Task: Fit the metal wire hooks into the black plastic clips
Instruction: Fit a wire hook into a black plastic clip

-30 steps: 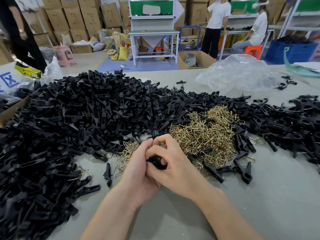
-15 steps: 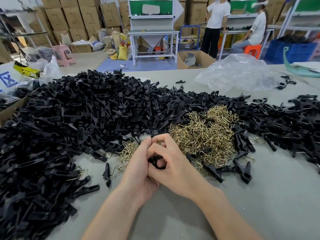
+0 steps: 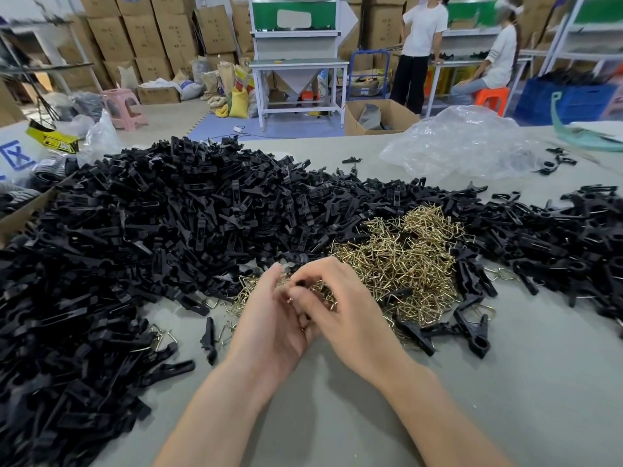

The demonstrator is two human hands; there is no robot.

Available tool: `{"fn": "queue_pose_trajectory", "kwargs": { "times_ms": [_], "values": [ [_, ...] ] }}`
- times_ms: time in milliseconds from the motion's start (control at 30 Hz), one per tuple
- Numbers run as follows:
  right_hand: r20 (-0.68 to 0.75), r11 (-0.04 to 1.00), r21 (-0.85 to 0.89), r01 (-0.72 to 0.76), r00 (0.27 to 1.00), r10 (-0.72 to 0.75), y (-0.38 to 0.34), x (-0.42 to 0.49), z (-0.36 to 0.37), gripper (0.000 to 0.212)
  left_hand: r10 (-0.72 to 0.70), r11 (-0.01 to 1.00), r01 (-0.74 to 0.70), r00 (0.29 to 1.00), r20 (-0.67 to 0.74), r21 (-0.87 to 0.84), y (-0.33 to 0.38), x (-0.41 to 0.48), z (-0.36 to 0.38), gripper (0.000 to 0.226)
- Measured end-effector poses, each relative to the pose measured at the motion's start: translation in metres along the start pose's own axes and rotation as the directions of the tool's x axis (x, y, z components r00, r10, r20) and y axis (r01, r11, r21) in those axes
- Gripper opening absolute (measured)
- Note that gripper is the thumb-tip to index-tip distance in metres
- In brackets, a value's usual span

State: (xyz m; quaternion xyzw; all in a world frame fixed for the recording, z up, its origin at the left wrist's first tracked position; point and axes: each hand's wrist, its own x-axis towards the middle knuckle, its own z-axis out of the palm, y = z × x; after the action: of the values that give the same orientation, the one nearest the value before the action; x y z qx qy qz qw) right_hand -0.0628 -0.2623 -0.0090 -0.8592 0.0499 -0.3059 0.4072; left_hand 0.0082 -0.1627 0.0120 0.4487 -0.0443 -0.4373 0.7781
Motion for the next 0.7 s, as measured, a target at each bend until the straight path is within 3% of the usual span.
{"fn": "queue_pose_trajectory", "kwargs": {
  "times_ms": [167, 467, 700],
  "values": [
    [-0.100, 0.958, 0.248, -0.143, 0.980, 0.172, 0.004, 0.003, -0.008, 0.010, 0.176, 0.976, -0.160, 0.979, -0.104, 0.150, 0.001, 0.002, 0.002, 0.023],
    [-0.067, 0.974, 0.171, -0.149, 0.984, 0.162, 0.009, 0.003, -0.007, 0.023, 0.246, 0.951, -0.213, 0.960, -0.131, 0.224, 0.000, 0.003, -0.009, 0.022],
    [-0.099, 0.941, 0.300, -0.159, 0.975, 0.197, 0.003, 0.003, -0.009, 0.025, 0.270, 0.931, -0.250, 0.962, -0.040, 0.265, -0.002, 0.003, -0.010, 0.025]
  ]
}}
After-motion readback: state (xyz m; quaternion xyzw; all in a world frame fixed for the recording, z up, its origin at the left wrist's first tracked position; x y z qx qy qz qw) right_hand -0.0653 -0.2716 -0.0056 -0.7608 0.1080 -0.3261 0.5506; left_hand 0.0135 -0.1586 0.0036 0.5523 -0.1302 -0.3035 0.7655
